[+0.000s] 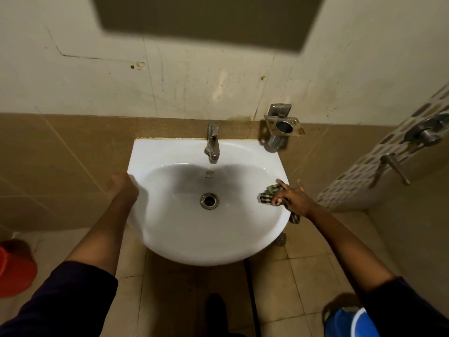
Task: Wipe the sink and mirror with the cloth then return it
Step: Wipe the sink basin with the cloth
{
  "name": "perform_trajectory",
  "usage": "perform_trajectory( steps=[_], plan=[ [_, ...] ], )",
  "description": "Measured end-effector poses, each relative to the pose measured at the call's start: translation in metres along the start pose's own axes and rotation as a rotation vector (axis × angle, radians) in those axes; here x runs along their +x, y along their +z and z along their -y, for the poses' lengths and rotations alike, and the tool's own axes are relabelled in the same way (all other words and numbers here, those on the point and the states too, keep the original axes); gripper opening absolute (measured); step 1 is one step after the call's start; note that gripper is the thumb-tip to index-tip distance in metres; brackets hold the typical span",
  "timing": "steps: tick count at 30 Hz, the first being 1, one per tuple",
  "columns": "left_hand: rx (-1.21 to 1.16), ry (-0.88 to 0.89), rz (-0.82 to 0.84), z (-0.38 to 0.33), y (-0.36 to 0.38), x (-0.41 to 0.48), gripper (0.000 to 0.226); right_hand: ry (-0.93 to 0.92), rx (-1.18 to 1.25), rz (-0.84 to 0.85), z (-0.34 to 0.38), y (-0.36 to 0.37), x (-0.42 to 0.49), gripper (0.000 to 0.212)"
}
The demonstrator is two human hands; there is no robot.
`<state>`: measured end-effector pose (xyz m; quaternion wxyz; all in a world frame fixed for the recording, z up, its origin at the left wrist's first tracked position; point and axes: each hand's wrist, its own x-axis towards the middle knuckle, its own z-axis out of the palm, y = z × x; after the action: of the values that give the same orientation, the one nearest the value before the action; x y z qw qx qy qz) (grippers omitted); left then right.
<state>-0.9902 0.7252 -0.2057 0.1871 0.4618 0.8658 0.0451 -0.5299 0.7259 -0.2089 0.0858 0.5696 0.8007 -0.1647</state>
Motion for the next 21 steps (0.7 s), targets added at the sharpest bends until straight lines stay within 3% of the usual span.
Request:
perform_trajectory(
  steps=[6, 10, 13, 17, 21],
  plan=[
    [-0.043, -0.072, -0.010, 0.000, 0.008, 0.007, 0.050, -0.090, -0.590, 0.062, -0.005, -0.007, 0.086, 0.050],
    [-0.065, -0.096, -0.042, -0.004, 0.011, 0.008, 0.041, -0.307, -0.869, 0.084, 0.010, -0.006, 0.099, 0.055],
    [-0.082, -0.111, -0.038, -0.005, 0.011, 0.011, 0.038, -0.438, -0.907, 0.057, 0.007, -0.002, 0.098, 0.060],
    [-0.101, -0.125, -0.036, -0.002, 0.009, 0.014, 0.037, -0.471, -0.885, 0.041, -0.005, 0.011, 0.101, 0.061],
    [-0.166, -0.117, -0.036, -0.001, 0.007, 0.014, 0.036, -0.350, -0.551, 0.121, 0.018, 0.039, 0.085, 0.069]
  ],
)
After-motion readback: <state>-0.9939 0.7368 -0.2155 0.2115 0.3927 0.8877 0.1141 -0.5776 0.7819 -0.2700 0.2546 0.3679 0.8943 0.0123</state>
